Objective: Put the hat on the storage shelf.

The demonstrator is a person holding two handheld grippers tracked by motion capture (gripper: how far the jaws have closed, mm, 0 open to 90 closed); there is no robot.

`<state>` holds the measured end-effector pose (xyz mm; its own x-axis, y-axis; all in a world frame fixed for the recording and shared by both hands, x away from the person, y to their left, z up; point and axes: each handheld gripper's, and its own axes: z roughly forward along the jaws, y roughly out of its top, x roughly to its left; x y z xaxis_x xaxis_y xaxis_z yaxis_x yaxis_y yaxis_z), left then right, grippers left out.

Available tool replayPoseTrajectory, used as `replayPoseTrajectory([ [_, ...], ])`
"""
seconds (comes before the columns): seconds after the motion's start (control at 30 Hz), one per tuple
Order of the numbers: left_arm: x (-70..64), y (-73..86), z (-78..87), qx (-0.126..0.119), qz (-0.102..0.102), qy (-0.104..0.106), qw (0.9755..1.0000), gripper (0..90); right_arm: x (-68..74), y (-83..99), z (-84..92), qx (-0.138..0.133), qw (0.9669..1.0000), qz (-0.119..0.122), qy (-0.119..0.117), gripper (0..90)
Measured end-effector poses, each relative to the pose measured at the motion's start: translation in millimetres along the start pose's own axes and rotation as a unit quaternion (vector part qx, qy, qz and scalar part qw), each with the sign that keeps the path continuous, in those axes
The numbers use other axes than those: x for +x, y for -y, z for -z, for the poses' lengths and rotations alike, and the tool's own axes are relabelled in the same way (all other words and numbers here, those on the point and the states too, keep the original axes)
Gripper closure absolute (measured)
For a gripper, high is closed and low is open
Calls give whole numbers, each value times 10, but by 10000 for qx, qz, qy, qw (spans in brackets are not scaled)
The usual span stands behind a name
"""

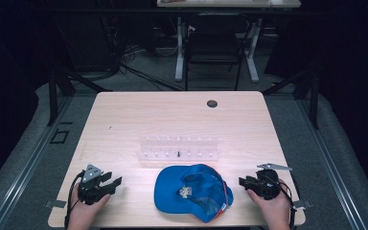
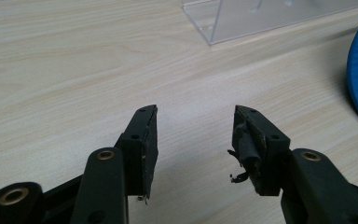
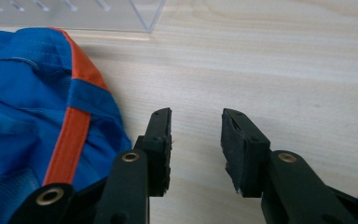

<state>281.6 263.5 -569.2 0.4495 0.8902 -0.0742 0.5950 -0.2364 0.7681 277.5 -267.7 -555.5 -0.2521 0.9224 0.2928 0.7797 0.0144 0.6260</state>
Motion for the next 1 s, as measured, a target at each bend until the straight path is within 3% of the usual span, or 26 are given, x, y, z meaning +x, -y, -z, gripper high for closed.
replayPoseTrajectory([
  [0.17,-10,-2,4,-21,24,27,10000,503,26,-6,27,-26,10000,-36,18,614],
  [0.33,-6,5,6,24,27,35,10000,499,45,-14,65,38,9997,-174,-137,634],
  [0.77,-17,3,12,26,12,43,10000,499,200,-8,-18,613,9974,-99,-375,638],
  [1.0,-17,3,16,16,17,44,10000,499,229,6,-56,779,9959,-76,-449,636],
])
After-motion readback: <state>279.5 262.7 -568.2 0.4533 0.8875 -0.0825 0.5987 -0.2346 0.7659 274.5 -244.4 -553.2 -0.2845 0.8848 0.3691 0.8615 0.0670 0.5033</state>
